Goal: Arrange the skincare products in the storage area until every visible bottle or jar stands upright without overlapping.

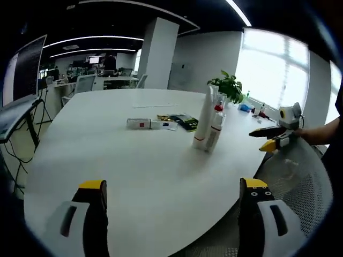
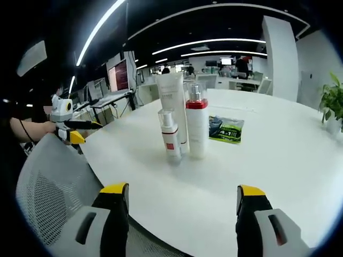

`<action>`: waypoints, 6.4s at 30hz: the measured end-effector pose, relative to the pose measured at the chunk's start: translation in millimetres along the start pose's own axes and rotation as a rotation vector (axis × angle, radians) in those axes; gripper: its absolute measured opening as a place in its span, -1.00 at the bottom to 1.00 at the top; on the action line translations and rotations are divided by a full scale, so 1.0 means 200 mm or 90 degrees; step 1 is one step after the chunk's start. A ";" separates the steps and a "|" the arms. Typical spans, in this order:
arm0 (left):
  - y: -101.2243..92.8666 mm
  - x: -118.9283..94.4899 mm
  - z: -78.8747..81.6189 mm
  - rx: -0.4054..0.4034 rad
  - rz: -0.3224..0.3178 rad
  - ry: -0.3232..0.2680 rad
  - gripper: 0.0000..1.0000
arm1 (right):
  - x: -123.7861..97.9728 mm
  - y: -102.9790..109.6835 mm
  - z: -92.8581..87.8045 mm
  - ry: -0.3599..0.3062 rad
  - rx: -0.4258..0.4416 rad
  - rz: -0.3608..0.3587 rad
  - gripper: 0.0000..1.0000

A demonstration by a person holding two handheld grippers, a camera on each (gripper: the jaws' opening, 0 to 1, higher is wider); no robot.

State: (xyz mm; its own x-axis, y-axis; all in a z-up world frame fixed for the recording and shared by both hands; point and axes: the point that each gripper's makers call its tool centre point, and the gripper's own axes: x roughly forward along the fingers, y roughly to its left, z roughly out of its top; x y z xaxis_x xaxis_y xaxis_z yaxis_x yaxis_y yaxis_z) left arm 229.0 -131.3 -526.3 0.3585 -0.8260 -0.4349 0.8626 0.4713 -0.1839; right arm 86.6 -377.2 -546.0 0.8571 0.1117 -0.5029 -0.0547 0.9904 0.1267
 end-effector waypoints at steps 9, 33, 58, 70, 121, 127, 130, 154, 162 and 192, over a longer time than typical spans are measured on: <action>0.01 0.00 -0.01 -0.008 0.003 -0.001 0.88 | 0.00 0.01 0.01 -0.002 0.001 -0.001 0.74; 0.07 0.02 0.01 -0.015 0.013 0.014 0.83 | -0.01 -0.01 0.00 -0.003 0.006 -0.008 0.70; 0.24 0.41 0.37 0.159 -0.066 0.070 0.15 | 0.01 0.02 -0.04 0.029 0.009 0.019 0.65; 0.25 0.64 0.44 0.150 -0.093 0.107 0.50 | 0.01 0.01 -0.07 0.043 0.013 0.020 0.62; 0.57 1.38 0.36 0.524 -0.196 0.372 -0.11 | 0.02 0.01 -0.13 0.083 0.027 0.021 0.57; 0.61 1.40 0.35 0.552 -0.188 0.396 -0.25 | 0.02 0.00 -0.13 0.084 0.027 0.016 0.56; 0.59 1.41 0.35 0.555 -0.184 0.401 -0.40 | 0.02 0.01 -0.13 0.085 0.025 0.017 0.56; 0.50 1.30 0.42 0.453 -0.163 0.363 -0.54 | 0.02 0.00 -0.13 0.083 0.017 0.015 0.54; 0.48 1.17 0.45 0.322 -0.152 0.307 -0.55 | 0.02 0.01 -0.12 0.078 0.011 0.014 0.54; 0.01 0.44 0.79 -0.105 -0.225 -0.091 -0.55 | 0.00 0.02 -0.01 0.006 0.029 0.027 0.44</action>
State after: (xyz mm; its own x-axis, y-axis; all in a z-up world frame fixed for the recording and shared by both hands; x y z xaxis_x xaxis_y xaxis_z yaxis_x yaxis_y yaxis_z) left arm 318.2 -252.0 -424.6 0.1061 -0.9752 -0.1942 0.8772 0.1838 -0.4436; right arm 84.6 -373.4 -546.6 0.8494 0.1549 -0.5046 -0.0677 0.9800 0.1870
